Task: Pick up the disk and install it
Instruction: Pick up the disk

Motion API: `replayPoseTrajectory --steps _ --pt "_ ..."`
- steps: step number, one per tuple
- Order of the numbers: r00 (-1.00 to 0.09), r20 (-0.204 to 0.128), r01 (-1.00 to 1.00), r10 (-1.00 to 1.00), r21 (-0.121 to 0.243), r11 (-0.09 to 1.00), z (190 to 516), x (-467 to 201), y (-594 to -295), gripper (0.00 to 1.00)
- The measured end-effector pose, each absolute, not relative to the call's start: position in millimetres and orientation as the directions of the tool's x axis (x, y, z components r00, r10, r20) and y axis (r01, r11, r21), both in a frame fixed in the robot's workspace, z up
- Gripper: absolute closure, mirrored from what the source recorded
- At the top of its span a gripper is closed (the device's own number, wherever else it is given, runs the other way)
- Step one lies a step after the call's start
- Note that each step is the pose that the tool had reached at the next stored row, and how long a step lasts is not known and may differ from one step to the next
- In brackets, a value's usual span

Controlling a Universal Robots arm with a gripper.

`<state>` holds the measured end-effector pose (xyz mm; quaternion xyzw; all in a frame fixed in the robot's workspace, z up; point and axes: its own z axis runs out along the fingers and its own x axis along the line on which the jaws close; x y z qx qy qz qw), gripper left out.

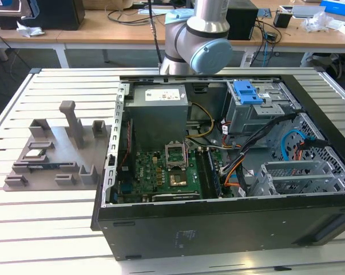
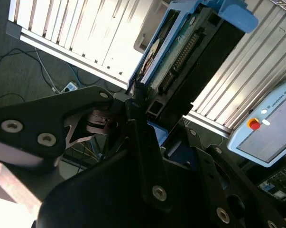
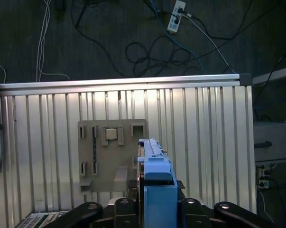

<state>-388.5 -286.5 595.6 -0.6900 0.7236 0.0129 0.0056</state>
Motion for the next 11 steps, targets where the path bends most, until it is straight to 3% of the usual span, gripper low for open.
replayPoseTrajectory --steps 11 --pt "-0.048 -0.026 -0.999 -0.999 0.012 0.047 595.7 -370.4 -286.5 0.63"
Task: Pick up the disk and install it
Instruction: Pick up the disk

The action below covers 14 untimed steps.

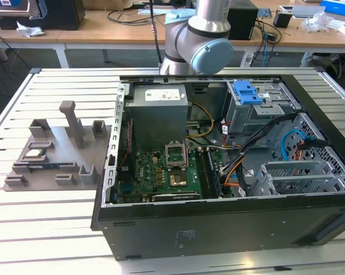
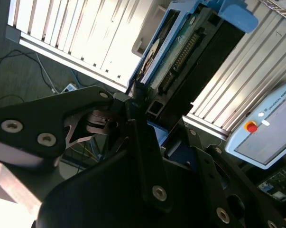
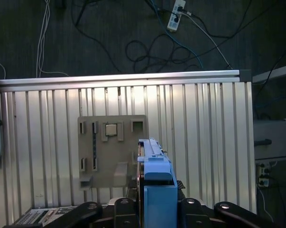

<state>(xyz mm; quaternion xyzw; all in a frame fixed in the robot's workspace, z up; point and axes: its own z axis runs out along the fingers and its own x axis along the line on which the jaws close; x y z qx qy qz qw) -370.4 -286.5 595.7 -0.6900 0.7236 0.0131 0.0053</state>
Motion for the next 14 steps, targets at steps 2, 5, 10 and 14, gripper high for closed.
replayPoseTrajectory --steps 2,5,10,14 --pt "-0.048 -0.026 -0.999 -0.999 0.012 0.047 595.6 -362.5 -286.5 0.63" --pt "-0.048 -0.026 -0.999 -0.999 0.013 0.047 595.6 -345.0 -286.6 0.63" --pt "-0.048 -0.026 -0.999 -0.999 0.016 0.047 595.5 -312.3 -286.6 0.63" --pt "-0.048 -0.025 -0.999 -0.999 0.018 0.047 595.0 -291.6 -286.5 0.63"
